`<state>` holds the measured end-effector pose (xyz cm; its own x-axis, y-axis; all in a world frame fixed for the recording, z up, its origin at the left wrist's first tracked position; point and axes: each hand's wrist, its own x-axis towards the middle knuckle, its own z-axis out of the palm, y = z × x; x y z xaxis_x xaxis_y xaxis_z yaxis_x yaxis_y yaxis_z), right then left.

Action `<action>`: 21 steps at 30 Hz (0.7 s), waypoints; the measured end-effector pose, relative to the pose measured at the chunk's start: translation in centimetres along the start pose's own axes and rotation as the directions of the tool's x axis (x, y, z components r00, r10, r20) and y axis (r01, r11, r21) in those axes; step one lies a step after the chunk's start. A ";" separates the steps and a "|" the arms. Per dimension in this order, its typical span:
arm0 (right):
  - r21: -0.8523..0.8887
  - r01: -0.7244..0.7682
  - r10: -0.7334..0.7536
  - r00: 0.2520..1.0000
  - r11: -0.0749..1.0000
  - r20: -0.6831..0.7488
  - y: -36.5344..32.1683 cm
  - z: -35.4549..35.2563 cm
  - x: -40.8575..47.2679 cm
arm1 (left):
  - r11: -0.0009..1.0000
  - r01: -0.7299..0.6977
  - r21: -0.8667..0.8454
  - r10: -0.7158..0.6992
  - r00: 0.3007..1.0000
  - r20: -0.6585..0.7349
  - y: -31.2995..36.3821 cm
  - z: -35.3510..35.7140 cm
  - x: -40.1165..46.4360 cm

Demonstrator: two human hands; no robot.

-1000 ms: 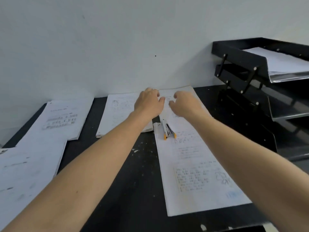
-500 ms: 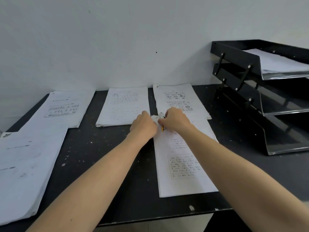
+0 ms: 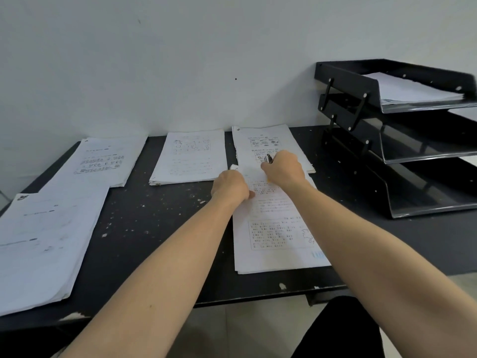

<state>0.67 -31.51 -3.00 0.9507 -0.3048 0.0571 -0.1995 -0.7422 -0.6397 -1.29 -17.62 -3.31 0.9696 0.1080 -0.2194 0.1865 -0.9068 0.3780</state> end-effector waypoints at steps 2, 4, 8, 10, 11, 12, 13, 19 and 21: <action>0.001 -0.007 0.007 1.000 1.000 -0.012 0.2 -0.5 -0.3 | 0.999 0.029 -0.039 -0.028 0.999 0.020 0.3 -0.3 -0.1; 0.006 -0.010 0.011 1.000 1.000 -0.014 0.6 -1.1 -0.4 | 0.996 0.046 -0.072 -0.040 0.996 0.075 0.4 -0.3 0.1; 0.010 -0.052 0.052 0.998 0.999 -0.033 1.8 -2.4 -0.6 | 0.982 0.076 -0.172 -0.054 0.990 0.131 0.7 0.5 1.0; 0.022 -0.082 0.082 0.996 0.996 -0.037 2.5 -2.9 -0.6 | 0.982 0.047 -0.181 -0.031 0.995 0.091 0.9 0.8 0.9; 0.031 -0.092 0.093 0.995 0.995 -0.042 2.7 -3.3 -0.6 | 0.979 0.025 -0.201 -0.013 0.998 0.059 1.0 0.8 0.6; 0.043 -0.101 0.103 0.993 0.994 -0.050 2.8 -3.6 -0.6 | 0.967 0.001 -0.253 0.007 1.000 0.028 1.0 0.8 0.2; 0.055 -0.107 0.111 0.992 0.993 -0.059 2.9 -3.9 -0.6 | 0.944 -0.020 -0.329 0.026 1.000 0.015 1.0 0.6 0.1; 0.048 -0.125 0.129 0.987 0.991 -0.094 2.9 -4.6 -0.8 | 0.709 -0.161 -0.686 0.172 0.984 -0.053 -2.5 -4.7 -1.3; 0.031 -0.144 0.145 0.988 0.989 -0.055 2.5 -4.2 -1.0 | 0.653 -0.214 -0.726 0.209 0.973 -0.098 -4.8 -6.9 -1.1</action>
<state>-1.74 -35.53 -1.43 0.8970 -0.4419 0.0057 -0.3269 -0.6720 -0.6645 -2.18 -10.60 1.33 0.9979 -0.0447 -0.0462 0.0295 -0.3194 0.9472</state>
